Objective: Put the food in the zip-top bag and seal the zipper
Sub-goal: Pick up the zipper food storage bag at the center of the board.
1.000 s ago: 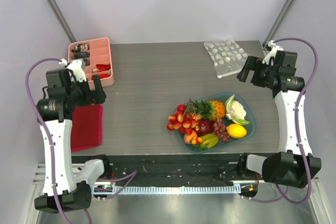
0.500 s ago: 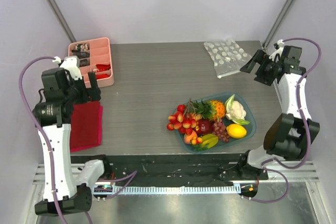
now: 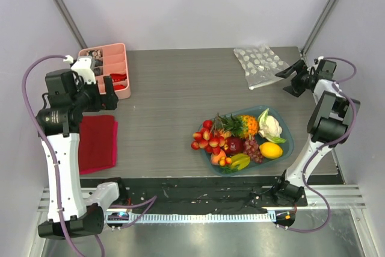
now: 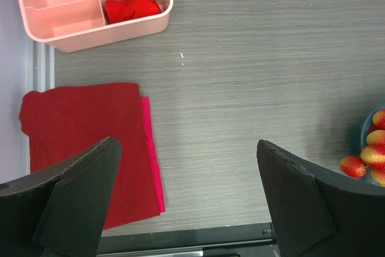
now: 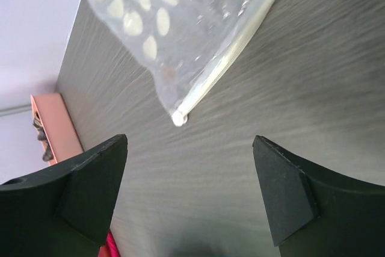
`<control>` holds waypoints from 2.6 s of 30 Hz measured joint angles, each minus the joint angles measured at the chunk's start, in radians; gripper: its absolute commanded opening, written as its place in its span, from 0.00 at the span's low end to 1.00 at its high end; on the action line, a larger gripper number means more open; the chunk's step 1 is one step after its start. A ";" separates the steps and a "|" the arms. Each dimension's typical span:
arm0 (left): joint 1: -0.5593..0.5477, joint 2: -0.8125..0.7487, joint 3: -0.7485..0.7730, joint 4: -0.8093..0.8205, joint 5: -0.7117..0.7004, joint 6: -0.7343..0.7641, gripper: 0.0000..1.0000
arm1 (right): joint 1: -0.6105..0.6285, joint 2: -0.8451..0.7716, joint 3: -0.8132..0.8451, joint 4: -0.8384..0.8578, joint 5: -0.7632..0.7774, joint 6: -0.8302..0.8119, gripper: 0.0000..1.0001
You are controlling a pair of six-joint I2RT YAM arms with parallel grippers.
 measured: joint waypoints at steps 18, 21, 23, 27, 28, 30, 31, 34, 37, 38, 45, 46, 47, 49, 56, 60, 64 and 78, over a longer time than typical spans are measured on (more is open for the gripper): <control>-0.001 0.057 0.003 -0.001 0.046 0.000 1.00 | -0.023 0.290 0.114 0.365 0.108 0.162 0.79; -0.001 0.065 0.003 -0.001 0.046 0.000 1.00 | -0.021 0.343 0.169 0.415 0.123 0.180 0.76; -0.001 0.071 0.003 -0.002 0.046 0.001 1.00 | -0.020 0.388 0.222 0.446 0.127 0.199 0.72; -0.001 0.089 0.003 -0.003 0.045 0.005 1.00 | -0.016 0.475 0.311 0.516 0.130 0.244 0.54; -0.001 0.096 0.003 -0.003 0.045 0.006 1.00 | -0.016 0.493 0.325 0.540 0.129 0.257 0.49; -0.001 0.109 0.003 -0.004 0.042 0.008 1.00 | -0.015 0.519 0.332 0.576 0.122 0.284 0.33; -0.001 0.115 0.003 -0.003 0.041 0.008 1.00 | -0.015 0.528 0.333 0.589 0.116 0.296 0.27; -0.001 0.125 0.003 -0.003 0.042 0.008 1.00 | -0.014 0.541 0.328 0.598 0.091 0.327 0.05; -0.001 0.126 0.003 -0.003 0.046 0.008 1.00 | -0.014 0.538 0.314 0.608 0.053 0.351 0.01; -0.001 0.125 0.003 -0.003 0.049 0.007 1.00 | -0.014 0.532 0.306 0.609 0.041 0.357 0.01; -0.001 0.110 0.003 -0.004 0.067 0.004 1.00 | -0.009 0.378 0.167 0.598 -0.063 0.467 0.01; -0.001 0.106 0.003 -0.005 0.069 0.005 1.00 | -0.009 0.338 0.145 0.595 -0.074 0.488 0.01; -0.001 0.101 0.006 -0.009 0.074 0.005 1.00 | -0.009 0.295 0.125 0.594 -0.083 0.509 0.01; -0.001 0.097 0.019 -0.016 0.078 0.005 1.00 | -0.006 0.209 0.098 0.593 -0.098 0.543 0.01; -0.001 0.089 0.085 -0.023 0.101 0.005 1.00 | 0.063 -0.096 0.070 0.578 -0.115 0.622 0.01; -0.004 0.089 0.130 -0.026 0.139 0.005 0.98 | 0.187 -0.235 0.046 0.481 -0.096 0.610 0.01; -0.034 0.090 0.140 -0.027 0.180 0.005 0.95 | 0.331 -0.360 -0.017 0.360 -0.050 0.584 0.01; -0.412 0.109 0.020 0.139 0.300 -0.188 0.84 | 0.727 -0.617 -0.180 0.118 0.190 0.550 0.01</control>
